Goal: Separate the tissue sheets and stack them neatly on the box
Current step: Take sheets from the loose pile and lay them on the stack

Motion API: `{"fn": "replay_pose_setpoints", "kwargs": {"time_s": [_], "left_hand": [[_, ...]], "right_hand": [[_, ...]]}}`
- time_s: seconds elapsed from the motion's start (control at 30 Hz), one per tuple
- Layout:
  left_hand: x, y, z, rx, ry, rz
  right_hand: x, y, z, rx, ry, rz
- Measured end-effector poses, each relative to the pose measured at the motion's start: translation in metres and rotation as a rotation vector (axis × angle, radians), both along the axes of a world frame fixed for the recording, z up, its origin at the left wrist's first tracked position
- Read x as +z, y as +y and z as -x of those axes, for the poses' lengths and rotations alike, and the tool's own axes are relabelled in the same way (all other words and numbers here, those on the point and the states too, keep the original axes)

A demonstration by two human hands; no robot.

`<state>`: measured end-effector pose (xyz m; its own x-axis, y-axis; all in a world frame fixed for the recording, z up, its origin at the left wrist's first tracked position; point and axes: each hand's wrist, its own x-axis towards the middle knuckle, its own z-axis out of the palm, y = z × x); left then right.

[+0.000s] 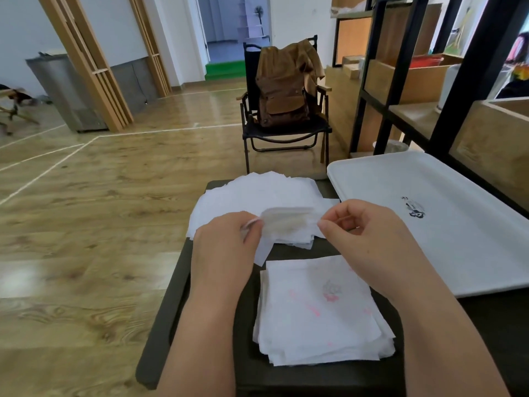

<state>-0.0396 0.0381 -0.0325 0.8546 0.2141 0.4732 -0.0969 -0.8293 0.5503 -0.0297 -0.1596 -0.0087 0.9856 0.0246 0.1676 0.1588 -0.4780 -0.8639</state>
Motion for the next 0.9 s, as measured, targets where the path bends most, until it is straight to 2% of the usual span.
{"fn": "replay_pose_setpoints", "kwargs": {"time_s": [0.13, 0.27, 0.4, 0.53, 0.77, 0.9], "left_hand": [[0.01, -0.005, 0.005, -0.012, 0.025, 0.27], [0.029, -0.01, 0.014, -0.195, 0.051, 0.773], [0.041, -0.015, 0.019, -0.267, 0.049, 0.987], [0.042, -0.017, 0.021, -0.287, 0.071, 1.037], [0.042, -0.012, 0.024, -0.374, 0.163, 0.904], [0.04, -0.007, 0.024, -0.269, 0.187, 0.895]], "right_hand": [[0.004, -0.008, 0.0, -0.015, 0.001, -0.014], [0.008, -0.011, 0.003, 0.022, -0.006, -0.07], [0.013, -0.005, 0.005, 0.105, 0.043, -0.202], [0.017, 0.003, 0.009, 0.164, 0.11, -0.304], [0.016, 0.004, 0.008, 0.212, -0.032, -0.311], [0.016, 0.004, 0.009, 0.214, -0.07, -0.323]]}}
